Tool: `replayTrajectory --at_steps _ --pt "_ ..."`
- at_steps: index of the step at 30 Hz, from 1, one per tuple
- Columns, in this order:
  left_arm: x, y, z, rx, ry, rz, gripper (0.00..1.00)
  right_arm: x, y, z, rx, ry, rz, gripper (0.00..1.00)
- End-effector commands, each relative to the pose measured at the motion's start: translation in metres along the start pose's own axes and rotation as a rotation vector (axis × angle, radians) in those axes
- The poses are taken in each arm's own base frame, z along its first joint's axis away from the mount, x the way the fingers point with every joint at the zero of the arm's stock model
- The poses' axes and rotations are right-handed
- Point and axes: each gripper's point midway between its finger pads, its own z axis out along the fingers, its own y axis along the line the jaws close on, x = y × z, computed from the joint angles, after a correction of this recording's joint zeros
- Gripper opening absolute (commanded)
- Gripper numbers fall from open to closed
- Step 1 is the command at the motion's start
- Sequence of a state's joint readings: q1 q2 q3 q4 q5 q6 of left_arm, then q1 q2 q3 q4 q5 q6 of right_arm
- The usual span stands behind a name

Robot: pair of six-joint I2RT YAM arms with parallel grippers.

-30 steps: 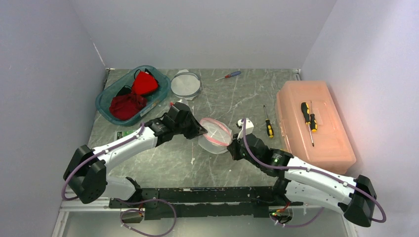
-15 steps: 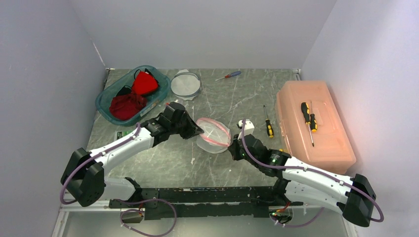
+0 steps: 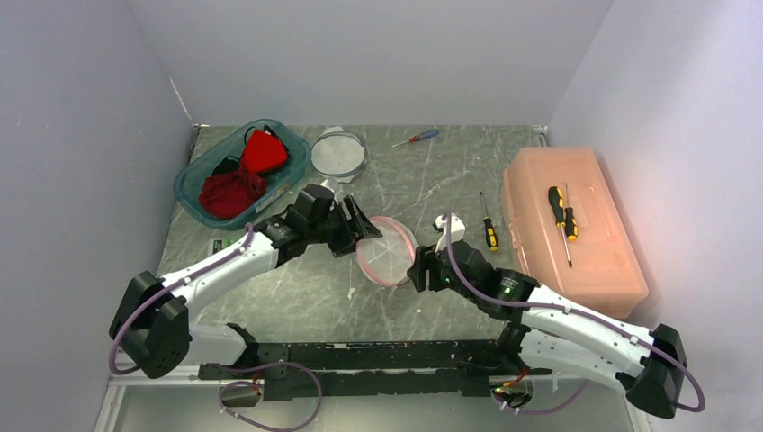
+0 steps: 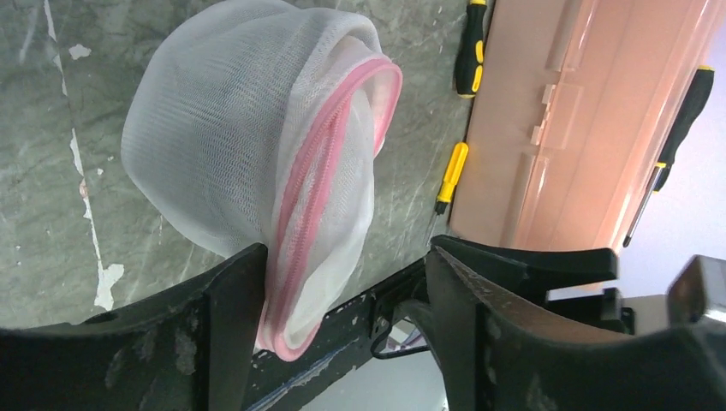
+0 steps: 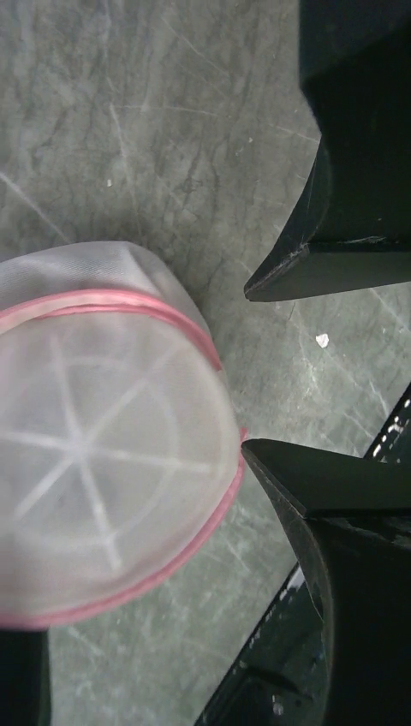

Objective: Unzip the laundry bag and remove the bra
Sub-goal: Unzip the laundry bag at the center of the board, then open the laundry bag at the center of the board.

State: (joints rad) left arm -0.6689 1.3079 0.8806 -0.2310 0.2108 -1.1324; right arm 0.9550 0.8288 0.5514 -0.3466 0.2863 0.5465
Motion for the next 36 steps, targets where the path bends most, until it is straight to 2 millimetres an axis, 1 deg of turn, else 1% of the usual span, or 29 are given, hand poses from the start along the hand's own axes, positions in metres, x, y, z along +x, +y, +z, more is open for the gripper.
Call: replayTrajectory --at_steps 1,4,7,9,10,11,12,13,15,18,21,22,23,24,26,28,30,32,34,36 --pt "0.0 -0.01 -0.02 0.035 -0.006 0.079 0.74 -0.038 0.018 -0.02 -0.066 -0.078 -0.006 0.64" --pt "-0.003 -0.003 -0.032 -0.007 -0.03 0.131 0.76 -0.047 0.017 -0.023 -0.064 -0.12 -0.003 0.64" --pt "-0.009 0.003 -0.04 -0.042 -0.062 0.193 0.75 -0.046 0.015 -0.019 -0.055 -0.137 0.037 0.64" --pt "-0.013 0.002 -0.043 -0.058 -0.071 0.253 0.75 -0.043 0.014 -0.015 -0.064 -0.145 0.107 0.64" --pt "-0.016 0.004 -0.044 -0.078 -0.074 0.279 0.75 -0.037 0.014 -0.011 -0.079 -0.144 0.143 0.64" --pt "-0.02 0.008 -0.045 -0.109 -0.078 0.322 0.76 -0.039 0.018 -0.011 -0.113 -0.161 0.202 0.64" --pt "-0.024 0.008 -0.046 -0.126 -0.088 0.36 0.76 -0.037 0.019 -0.01 -0.135 -0.165 0.24 0.65" --pt "-0.029 0.01 -0.047 -0.148 -0.097 0.382 0.81 -0.037 0.02 -0.009 -0.154 -0.174 0.276 0.66" --pt "-0.04 0.008 -0.046 -0.148 -0.102 0.433 0.85 -0.036 0.02 -0.007 -0.183 -0.182 0.344 0.69" --pt "-0.055 0.015 -0.036 -0.149 -0.083 0.484 0.92 -0.03 0.019 0.0 -0.219 -0.178 0.44 0.73" --pt "-0.063 0.021 -0.019 -0.131 -0.026 0.516 0.94 -0.026 0.019 0.009 -0.256 -0.178 0.534 0.77" --pt "-0.064 0.021 -0.013 -0.12 -0.007 0.529 0.94 -0.022 0.018 0.014 -0.259 -0.171 0.563 0.79" --pt "-0.063 0.021 -0.006 -0.107 0.014 0.538 0.94 -0.023 0.021 0.016 -0.281 -0.177 0.588 0.84" --pt "-0.06 0.021 0.001 -0.09 0.042 0.544 0.94 -0.019 0.022 0.021 -0.285 -0.161 0.614 0.88" --pt "-0.055 0.024 0.013 -0.076 0.082 0.532 0.93 -0.015 0.026 0.03 -0.294 -0.135 0.632 0.89" --pt "-0.049 0.03 0.02 -0.068 0.102 0.51 0.91 -0.012 0.029 0.039 -0.292 -0.111 0.636 0.89" --pt "-0.042 0.037 0.023 -0.057 0.112 0.484 0.88 -0.008 0.034 0.045 -0.31 -0.079 0.639 0.86" --pt "-0.034 0.043 0.023 -0.039 0.115 0.46 0.86 -0.008 0.038 0.049 -0.325 -0.07 0.636 0.79" --pt "-0.03 0.042 0.021 -0.01 0.102 0.445 0.84 -0.007 0.041 0.052 -0.337 -0.061 0.632 0.66" --pt "-0.027 0.043 0.02 0.007 0.098 0.432 0.82 -0.005 0.043 0.055 -0.336 -0.047 0.622 0.49"
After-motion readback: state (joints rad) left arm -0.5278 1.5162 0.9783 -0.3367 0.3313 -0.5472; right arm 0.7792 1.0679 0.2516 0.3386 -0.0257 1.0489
